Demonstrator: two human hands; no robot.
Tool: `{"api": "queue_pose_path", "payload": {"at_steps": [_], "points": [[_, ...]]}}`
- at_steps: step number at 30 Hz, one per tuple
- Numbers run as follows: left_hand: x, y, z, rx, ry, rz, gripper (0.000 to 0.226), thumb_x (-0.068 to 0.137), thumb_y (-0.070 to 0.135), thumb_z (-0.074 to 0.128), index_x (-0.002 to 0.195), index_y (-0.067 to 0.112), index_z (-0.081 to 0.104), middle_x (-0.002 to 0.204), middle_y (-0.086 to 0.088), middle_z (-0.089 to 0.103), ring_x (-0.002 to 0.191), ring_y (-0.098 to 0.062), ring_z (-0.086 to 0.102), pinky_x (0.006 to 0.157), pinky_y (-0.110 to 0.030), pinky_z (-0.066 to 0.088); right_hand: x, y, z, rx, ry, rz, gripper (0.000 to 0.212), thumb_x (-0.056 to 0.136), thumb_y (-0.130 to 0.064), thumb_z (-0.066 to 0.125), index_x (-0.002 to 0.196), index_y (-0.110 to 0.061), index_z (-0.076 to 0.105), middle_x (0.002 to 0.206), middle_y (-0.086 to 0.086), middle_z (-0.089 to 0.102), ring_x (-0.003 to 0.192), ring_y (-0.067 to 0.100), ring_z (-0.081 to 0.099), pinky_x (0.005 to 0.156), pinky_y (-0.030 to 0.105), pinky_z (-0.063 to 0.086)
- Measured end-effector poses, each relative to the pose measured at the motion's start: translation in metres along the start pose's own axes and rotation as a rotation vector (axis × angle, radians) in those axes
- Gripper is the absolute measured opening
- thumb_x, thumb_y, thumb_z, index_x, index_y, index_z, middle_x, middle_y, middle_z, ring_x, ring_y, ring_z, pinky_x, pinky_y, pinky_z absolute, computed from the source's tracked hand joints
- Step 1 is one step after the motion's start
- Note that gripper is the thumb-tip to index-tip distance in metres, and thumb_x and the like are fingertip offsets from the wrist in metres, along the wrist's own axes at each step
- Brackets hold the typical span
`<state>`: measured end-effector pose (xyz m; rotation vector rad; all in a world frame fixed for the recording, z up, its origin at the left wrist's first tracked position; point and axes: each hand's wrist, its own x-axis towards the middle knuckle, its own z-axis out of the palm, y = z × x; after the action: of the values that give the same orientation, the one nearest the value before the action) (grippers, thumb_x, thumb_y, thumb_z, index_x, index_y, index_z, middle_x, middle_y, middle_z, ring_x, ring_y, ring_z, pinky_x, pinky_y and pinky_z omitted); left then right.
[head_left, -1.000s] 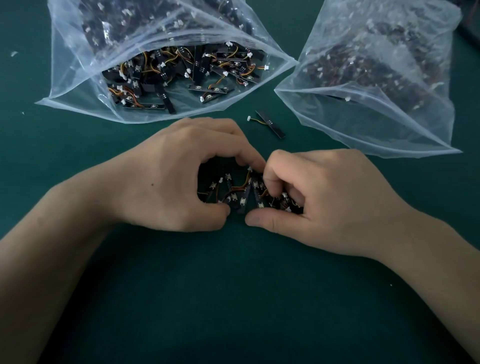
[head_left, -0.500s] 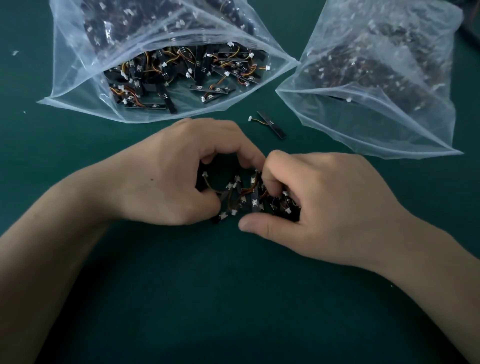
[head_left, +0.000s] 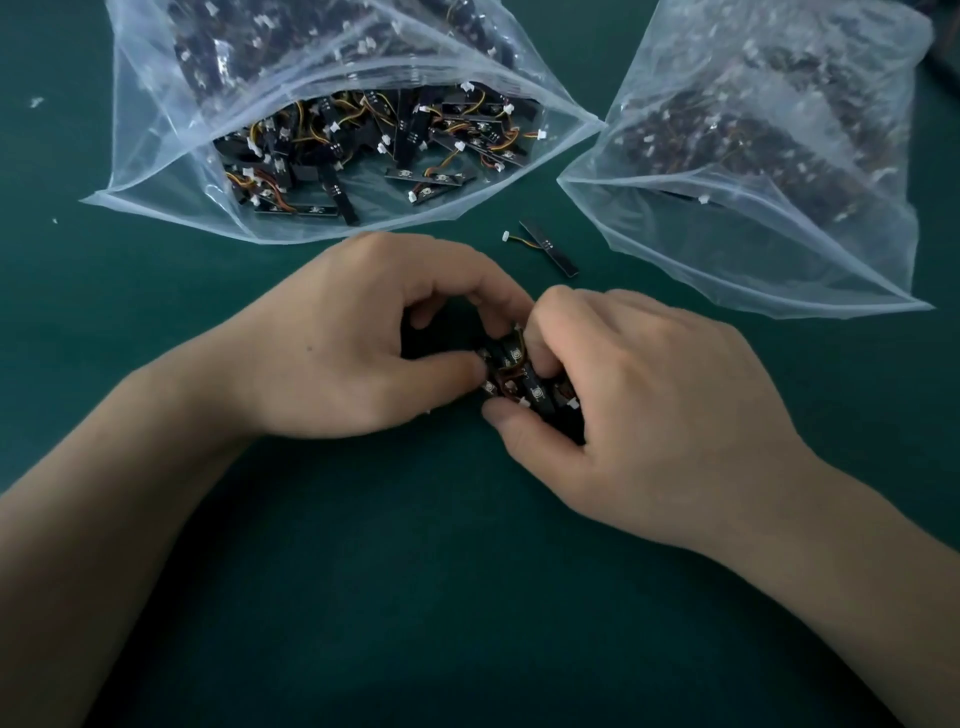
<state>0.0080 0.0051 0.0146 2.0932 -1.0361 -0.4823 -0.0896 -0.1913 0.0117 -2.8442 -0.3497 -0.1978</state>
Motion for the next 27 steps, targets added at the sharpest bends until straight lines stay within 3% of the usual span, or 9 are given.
{"api": "queue_pose_path", "payload": {"at_steps": [2,4,7,11,14,16,19,24,27], "points": [[-0.001,-0.002,-0.005,-0.033,-0.037,-0.011,0.053,0.072,0.005,0.061,0.113,0.036,0.072,0.099,0.02,0.07,0.082,-0.019,0.056,0.072,-0.028,0.046,0.001,0.003,-0.001,0.009,-0.005,-0.016,0.036,0.087,-0.057,0.061,0.089,-0.024,0.046,0.074,-0.012,0.052,0.065,0.019,0.051,0.053,0.03,0.03],[-0.001,-0.003,-0.006,-0.028,-0.043,-0.008,0.061,0.066,0.002,0.058,0.111,0.042,0.07,0.099,0.021,0.07,0.082,-0.02,0.056,0.074,-0.032,0.047,0.002,0.004,-0.004,0.015,-0.014,-0.024,0.041,0.085,-0.061,0.063,0.089,-0.023,0.047,0.073,-0.012,0.051,0.064,0.017,0.049,0.054,0.03,0.03],[-0.002,-0.002,-0.003,0.004,-0.021,-0.009,0.053,0.07,0.01,0.066,0.108,0.047,0.068,0.099,0.022,0.07,0.082,-0.021,0.058,0.071,-0.03,0.048,0.002,0.001,-0.012,0.006,-0.046,-0.008,0.06,0.079,-0.08,0.058,0.092,-0.024,0.044,0.07,-0.015,0.049,0.061,0.016,0.049,0.051,0.029,0.028],[-0.001,-0.003,-0.002,0.025,-0.018,-0.018,0.05,0.072,0.018,0.072,0.116,0.042,0.073,0.103,0.018,0.071,0.085,-0.02,0.061,0.072,-0.026,0.048,0.001,-0.004,-0.019,-0.058,-0.045,0.176,0.095,0.065,-0.108,0.026,0.1,-0.021,0.043,0.052,-0.014,0.038,0.043,0.021,0.048,0.048,0.029,0.033],[0.0,-0.003,0.0,0.046,-0.033,-0.006,0.048,0.074,0.02,0.073,0.116,0.042,0.072,0.105,0.016,0.069,0.091,-0.021,0.063,0.074,-0.027,0.048,0.001,-0.006,-0.017,-0.193,-0.098,0.302,0.103,0.055,-0.114,0.009,0.097,-0.024,0.039,0.055,-0.01,0.044,0.048,0.025,0.044,0.051,0.032,0.025],[0.001,-0.003,0.002,0.048,-0.025,-0.002,0.045,0.075,0.023,0.074,0.116,0.042,0.073,0.105,0.014,0.069,0.092,-0.022,0.064,0.074,-0.028,0.047,0.0,-0.009,-0.013,-0.223,-0.108,0.318,0.101,0.054,-0.114,0.008,0.091,-0.025,0.039,0.058,-0.007,0.05,0.05,0.026,0.04,0.051,0.03,0.018],[0.001,-0.004,0.004,0.046,0.005,-0.014,0.042,0.077,0.027,0.076,0.115,0.044,0.073,0.104,0.015,0.07,0.09,-0.019,0.063,0.073,-0.029,0.047,0.0,-0.016,-0.01,-0.206,-0.101,0.298,0.093,0.064,-0.11,0.02,0.089,-0.022,0.039,0.058,-0.005,0.053,0.047,0.025,0.033,0.051,0.026,0.01],[0.001,-0.002,0.006,0.02,0.074,-0.024,0.033,0.08,0.028,0.078,0.11,0.042,0.075,0.099,0.021,0.072,0.084,-0.015,0.063,0.069,-0.02,0.047,-0.001,-0.016,-0.005,-0.193,-0.093,0.223,0.061,0.087,-0.085,0.037,0.097,-0.025,0.041,0.068,-0.009,0.061,0.05,0.023,0.032,0.049,0.021,0.012],[0.001,-0.002,0.008,-0.013,0.108,-0.043,0.026,0.081,0.03,0.079,0.106,0.04,0.076,0.096,0.022,0.073,0.077,-0.017,0.063,0.068,-0.028,0.048,0.001,-0.012,-0.004,-0.171,-0.1,0.169,0.048,0.092,-0.071,0.04,0.097,-0.024,0.04,0.069,-0.009,0.06,0.049,0.024,0.032,0.048,0.021,0.013]]}}
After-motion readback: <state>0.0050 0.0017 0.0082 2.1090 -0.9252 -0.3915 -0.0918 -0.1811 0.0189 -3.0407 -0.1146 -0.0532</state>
